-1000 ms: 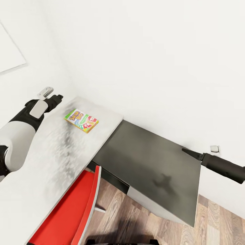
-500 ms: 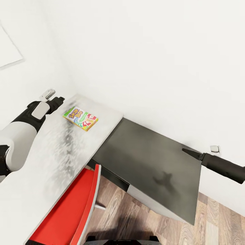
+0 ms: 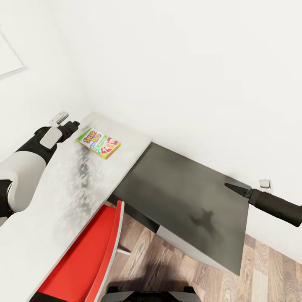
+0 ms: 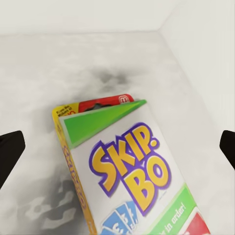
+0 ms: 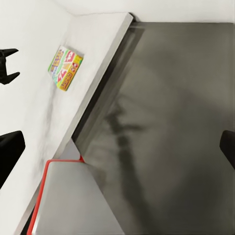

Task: Put all the toys in the child's room - the three board games (two on the bed and one on the table), the two jigsaw puzzles on the table, and the tennis ball on the table - inside the toy box on the table in the child's room.

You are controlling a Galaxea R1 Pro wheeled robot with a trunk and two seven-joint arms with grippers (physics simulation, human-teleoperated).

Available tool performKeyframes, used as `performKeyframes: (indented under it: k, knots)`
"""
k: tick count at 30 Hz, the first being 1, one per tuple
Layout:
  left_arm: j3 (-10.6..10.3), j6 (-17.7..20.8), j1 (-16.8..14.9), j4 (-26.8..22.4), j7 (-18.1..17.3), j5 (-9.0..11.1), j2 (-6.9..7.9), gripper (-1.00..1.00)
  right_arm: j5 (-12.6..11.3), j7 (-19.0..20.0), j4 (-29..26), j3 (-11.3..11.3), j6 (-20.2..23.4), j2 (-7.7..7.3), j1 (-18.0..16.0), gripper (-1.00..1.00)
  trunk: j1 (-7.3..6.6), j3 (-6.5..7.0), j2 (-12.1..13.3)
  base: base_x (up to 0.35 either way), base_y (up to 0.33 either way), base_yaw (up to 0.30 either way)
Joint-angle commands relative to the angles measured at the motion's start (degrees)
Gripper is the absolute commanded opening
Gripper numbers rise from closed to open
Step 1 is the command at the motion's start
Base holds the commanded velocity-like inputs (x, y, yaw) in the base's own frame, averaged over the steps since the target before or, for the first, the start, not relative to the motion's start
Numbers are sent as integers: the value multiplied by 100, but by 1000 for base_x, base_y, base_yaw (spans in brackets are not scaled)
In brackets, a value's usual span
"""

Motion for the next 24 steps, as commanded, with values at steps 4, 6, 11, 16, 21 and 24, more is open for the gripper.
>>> performKeyframes:
  k: [4,6,11,16,21,24]
  knots:
    - [-7,23,-1,-6,34,40,3,100,21,33,-1,-5,20,-3,-5,100,3,-45,-10,0,0,0]
    - [-7,21,0,-3,34,40,3,100,21,33,-1,-5,20,-5,-5,100,3,-64,-10,0,0,0]
    - [-12,19,0,-1,34,41,4,100,21,33,-1,-5,20,-7,-6,100,3,-111,-10,0,0,0]
    - [-12,18,-6,-1,34,41,4,100,21,33,-1,-11,20,-8,-5,100,3,-158,-10,0,0,0]
    - [-15,18,-13,-4,34,41,-1,100,21,33,-1,-16,20,-8,-5,100,3,-204,-10,0,0,0]
    - [-15,17,-15,0,34,41,-3,100,21,33,-1,-19,20,-9,-6,100,3,-232,-10,0,0,0]
